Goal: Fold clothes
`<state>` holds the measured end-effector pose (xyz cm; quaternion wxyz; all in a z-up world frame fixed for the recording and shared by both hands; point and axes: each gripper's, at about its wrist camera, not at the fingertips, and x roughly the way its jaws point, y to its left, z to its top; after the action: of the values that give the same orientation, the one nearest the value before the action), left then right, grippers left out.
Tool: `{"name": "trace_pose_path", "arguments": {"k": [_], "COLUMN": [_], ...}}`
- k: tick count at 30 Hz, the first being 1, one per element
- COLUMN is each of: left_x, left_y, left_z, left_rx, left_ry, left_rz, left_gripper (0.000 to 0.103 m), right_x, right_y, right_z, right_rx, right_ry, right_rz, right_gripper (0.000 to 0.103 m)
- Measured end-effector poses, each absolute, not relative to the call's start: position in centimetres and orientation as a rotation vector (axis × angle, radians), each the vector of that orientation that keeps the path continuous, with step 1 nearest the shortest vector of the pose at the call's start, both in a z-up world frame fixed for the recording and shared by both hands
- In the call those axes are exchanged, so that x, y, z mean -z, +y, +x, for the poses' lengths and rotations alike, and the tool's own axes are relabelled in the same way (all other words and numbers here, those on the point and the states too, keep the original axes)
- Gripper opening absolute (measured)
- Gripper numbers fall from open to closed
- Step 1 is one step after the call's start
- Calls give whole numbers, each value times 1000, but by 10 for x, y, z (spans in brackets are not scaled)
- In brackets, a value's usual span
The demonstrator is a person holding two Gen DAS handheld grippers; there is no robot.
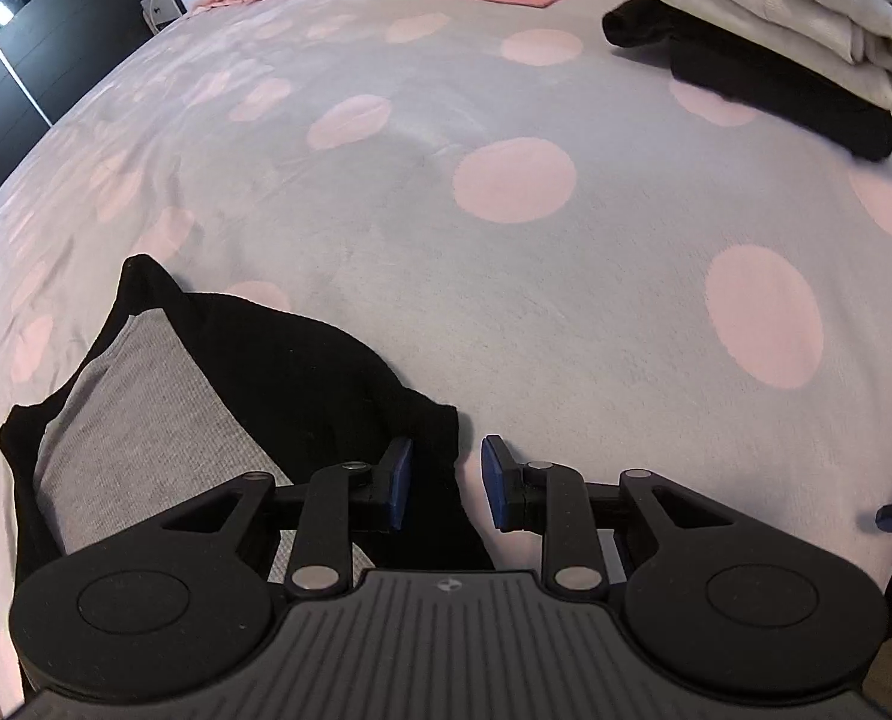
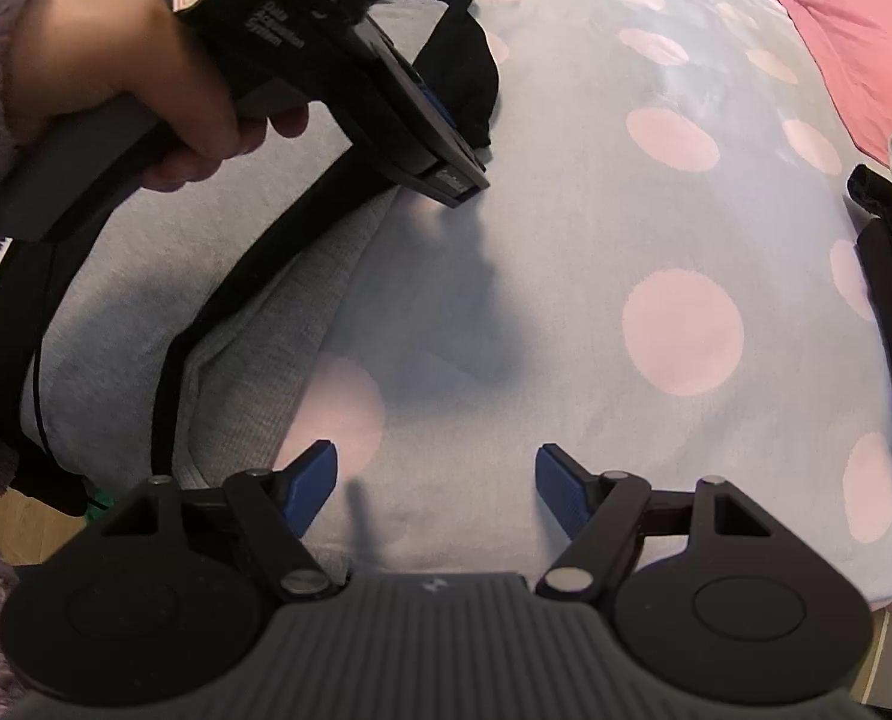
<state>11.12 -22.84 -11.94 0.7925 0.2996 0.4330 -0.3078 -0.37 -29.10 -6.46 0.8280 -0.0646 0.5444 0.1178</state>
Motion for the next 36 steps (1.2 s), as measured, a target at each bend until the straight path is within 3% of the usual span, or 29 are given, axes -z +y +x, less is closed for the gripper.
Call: {"name": "trace_pose_path", "arguments": {"k": [1, 4, 13, 22, 24, 25, 28, 29, 34, 36], "left_x": [118, 108, 65, 90, 92, 92, 87, 87, 105, 113], "left_y": [-225, -210, -138, -82, -75, -72, -69, -70, -86, -92], "left_z": [114, 122, 130, 154, 154, 154, 151, 151, 164, 168], "left_rx": [648, 637, 571, 457, 452, 451, 473, 481, 480, 482], "left_ry": [932, 955, 944, 1031, 1048, 1051, 1038, 1036, 1091, 1112], "left_rz": [622, 496, 222, 93, 49, 27, -29, -41, -57, -65], "left_gripper": [6, 0, 0, 0, 2, 8, 42, 46, 45, 34], "right_x": [66, 66, 65, 66, 67, 67, 66, 66, 69, 66], "right_y": [-291, -291, -292, -287, -287, -287, -286, -286, -286, -285], "right_z": [-3, -2, 2, -1, -1, 0, 0, 1, 2, -1], "right_rx": [-253, -263, -270, -318, -318, -317, -321, -323, -331, -357], "right_ry": [1154, 1154, 1161, 1154, 1159, 1161, 1159, 1160, 1171, 1160], "right_rz": [-138, -141, -135, -127, -127, -125, -123, -124, -130, -118], "right_gripper": [76, 76, 76, 76, 76, 76, 76, 76, 75, 75]}}
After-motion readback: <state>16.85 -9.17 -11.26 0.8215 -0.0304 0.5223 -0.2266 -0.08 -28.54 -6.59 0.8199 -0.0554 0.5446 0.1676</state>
